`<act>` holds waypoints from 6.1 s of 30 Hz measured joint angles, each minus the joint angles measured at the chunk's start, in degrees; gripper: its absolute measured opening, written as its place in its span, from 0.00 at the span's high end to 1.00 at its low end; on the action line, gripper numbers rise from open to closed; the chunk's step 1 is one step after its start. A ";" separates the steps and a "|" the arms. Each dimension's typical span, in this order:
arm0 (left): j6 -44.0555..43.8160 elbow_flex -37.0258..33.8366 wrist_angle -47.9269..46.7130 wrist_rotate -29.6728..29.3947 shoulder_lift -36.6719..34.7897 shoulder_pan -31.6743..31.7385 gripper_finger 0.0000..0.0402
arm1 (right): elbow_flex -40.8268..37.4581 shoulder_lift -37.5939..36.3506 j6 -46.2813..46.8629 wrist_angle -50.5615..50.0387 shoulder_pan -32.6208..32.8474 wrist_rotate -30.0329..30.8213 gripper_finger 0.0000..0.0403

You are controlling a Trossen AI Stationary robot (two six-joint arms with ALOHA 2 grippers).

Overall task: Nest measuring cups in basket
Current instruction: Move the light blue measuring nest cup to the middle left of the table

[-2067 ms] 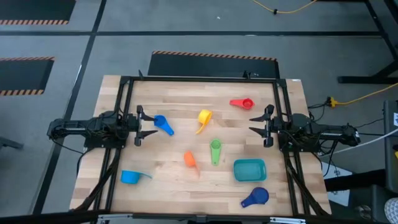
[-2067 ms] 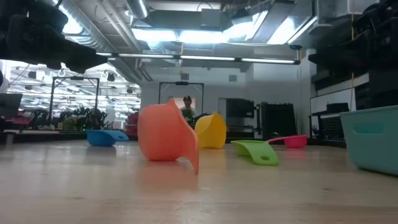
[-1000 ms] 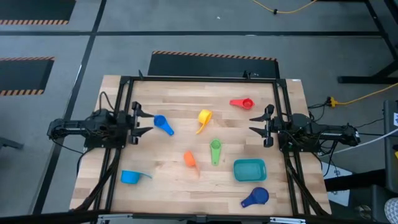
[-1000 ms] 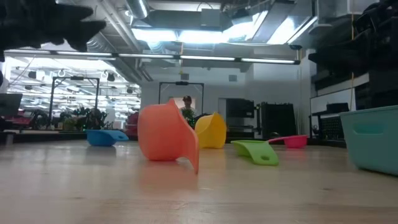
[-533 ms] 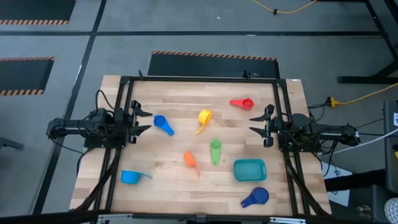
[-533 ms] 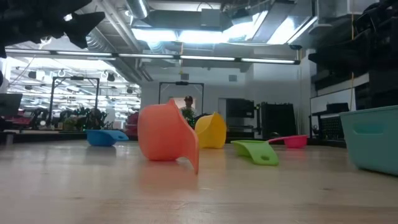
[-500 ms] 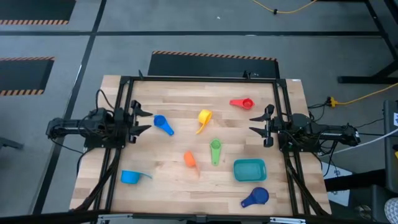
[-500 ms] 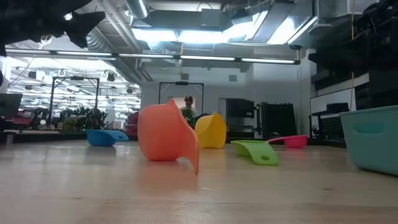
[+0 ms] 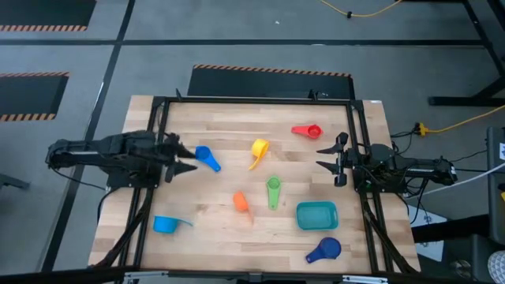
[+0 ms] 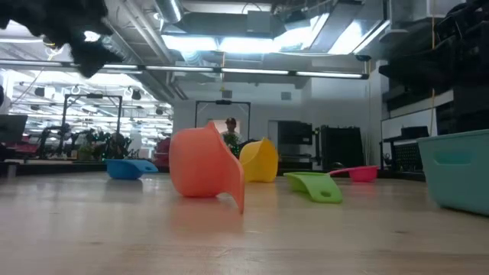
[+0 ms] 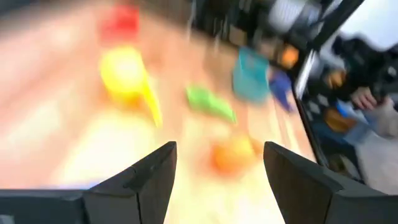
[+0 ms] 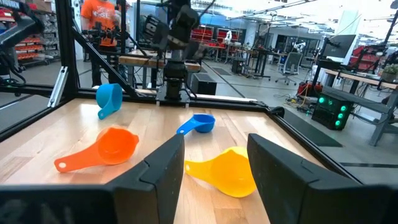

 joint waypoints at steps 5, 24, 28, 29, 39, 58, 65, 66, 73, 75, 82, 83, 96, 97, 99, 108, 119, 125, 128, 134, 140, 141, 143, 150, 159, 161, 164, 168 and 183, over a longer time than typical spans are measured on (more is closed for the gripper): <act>-15.88 2.84 -9.40 11.72 6.51 -0.02 0.42 | 0.00 -0.01 0.00 0.00 0.00 0.00 0.55; -47.44 2.84 -15.94 30.21 20.52 -9.46 0.42 | 0.00 0.00 0.00 -0.34 0.00 -0.01 0.55; -50.14 2.84 -15.90 31.58 22.98 -13.05 0.42 | 0.00 0.00 0.00 -0.37 0.00 0.00 0.55; -50.34 2.84 -15.92 31.86 23.68 -13.88 0.42 | 0.00 -0.01 0.00 -0.37 0.00 0.00 0.55; -50.41 2.84 -15.90 32.69 29.27 -19.42 0.42 | 0.00 -0.02 0.00 -0.39 -0.01 0.00 0.55; -48.20 2.84 -13.25 32.70 36.21 -25.91 0.42 | 0.00 0.00 0.00 -0.39 -0.02 -0.02 0.55; -45.28 2.84 -12.10 32.58 38.28 -26.23 0.42 | 0.00 -0.02 0.00 -0.39 -0.02 0.00 0.55; -44.79 2.84 -11.58 32.56 38.56 -26.23 0.42 | 0.00 0.00 0.00 -0.39 0.00 -0.02 0.55; -42.57 2.84 -10.55 32.51 40.41 -26.21 0.42 | 0.00 -0.01 0.00 -0.39 0.00 -0.02 0.55; -42.60 2.84 -10.57 32.51 40.92 -26.21 0.42 | 0.00 -0.01 0.00 -0.39 0.00 -0.01 0.55; -42.73 2.84 -10.55 32.07 41.41 -26.21 0.42 | 0.00 0.00 0.00 -0.39 0.00 -0.02 0.55; -42.75 2.84 -10.53 31.82 41.41 -26.21 0.42 | 0.00 -0.01 0.00 -0.38 -0.02 0.00 0.55; -42.91 2.84 -10.54 27.52 41.41 -26.18 0.42 | 0.00 -0.01 0.00 -0.38 0.00 0.00 0.55; -42.92 2.84 -10.53 27.68 41.41 -26.20 0.42 | 0.00 -0.01 0.00 -0.39 -0.01 0.00 0.55; -42.93 2.84 -10.55 27.77 41.41 -26.18 0.42 | 0.00 -0.01 0.00 -0.38 -0.02 -0.01 0.55; -44.40 2.84 -10.53 27.57 41.41 -26.18 0.42 | 0.00 -0.02 0.00 -0.39 -0.02 0.00 0.55; -43.76 2.84 -10.31 30.46 41.41 -26.55 0.43 | 0.00 -0.01 0.00 -0.37 -0.01 -0.01 0.55; -43.78 2.84 -10.19 30.59 41.41 -27.72 0.48 | 0.00 0.00 0.00 -0.37 0.00 0.00 0.55; -43.78 2.84 -9.84 30.59 41.41 -28.37 0.50 | 0.00 -0.01 0.00 -0.37 -0.02 0.00 0.55; -43.81 2.84 -6.96 30.43 41.41 -29.59 0.57 | 0.00 -0.01 0.00 -0.37 0.00 -0.01 0.55; -43.83 2.84 -5.78 29.08 41.41 -30.63 0.65 | 0.00 -0.02 -0.02 -0.37 0.00 0.00 0.55; -43.83 2.84 -5.77 29.08 41.41 -30.73 0.67 | 0.00 0.00 -0.01 -0.37 0.00 -0.01 0.55; -43.83 2.84 -5.78 29.12 41.41 -30.82 0.69 | 0.00 0.00 -0.02 -0.37 0.00 -0.01 0.55; -43.83 2.84 -5.76 29.28 41.41 -30.82 0.79 | 0.00 -0.01 -0.01 -0.37 -0.01 0.00 0.55; -39.46 2.84 -5.79 27.36 41.39 -30.80 0.97 | 0.00 0.00 -0.02 -0.38 0.00 0.00 0.55; -39.47 2.84 -5.63 26.77 41.35 -30.80 0.98 | 0.00 0.00 -0.02 -0.37 -0.01 0.00 0.55; -38.60 2.84 -4.52 24.73 41.35 -30.82 0.98 | 0.00 0.00 -0.02 -0.37 0.00 0.00 0.55; -34.76 3.06 0.12 17.96 41.24 -30.77 0.99 | 0.00 0.00 -0.01 -0.37 0.00 0.00 0.55; -5.47 2.76 12.07 -23.02 41.48 -30.73 0.99 | 0.00 -0.02 -0.02 -0.35 -0.02 0.00 0.55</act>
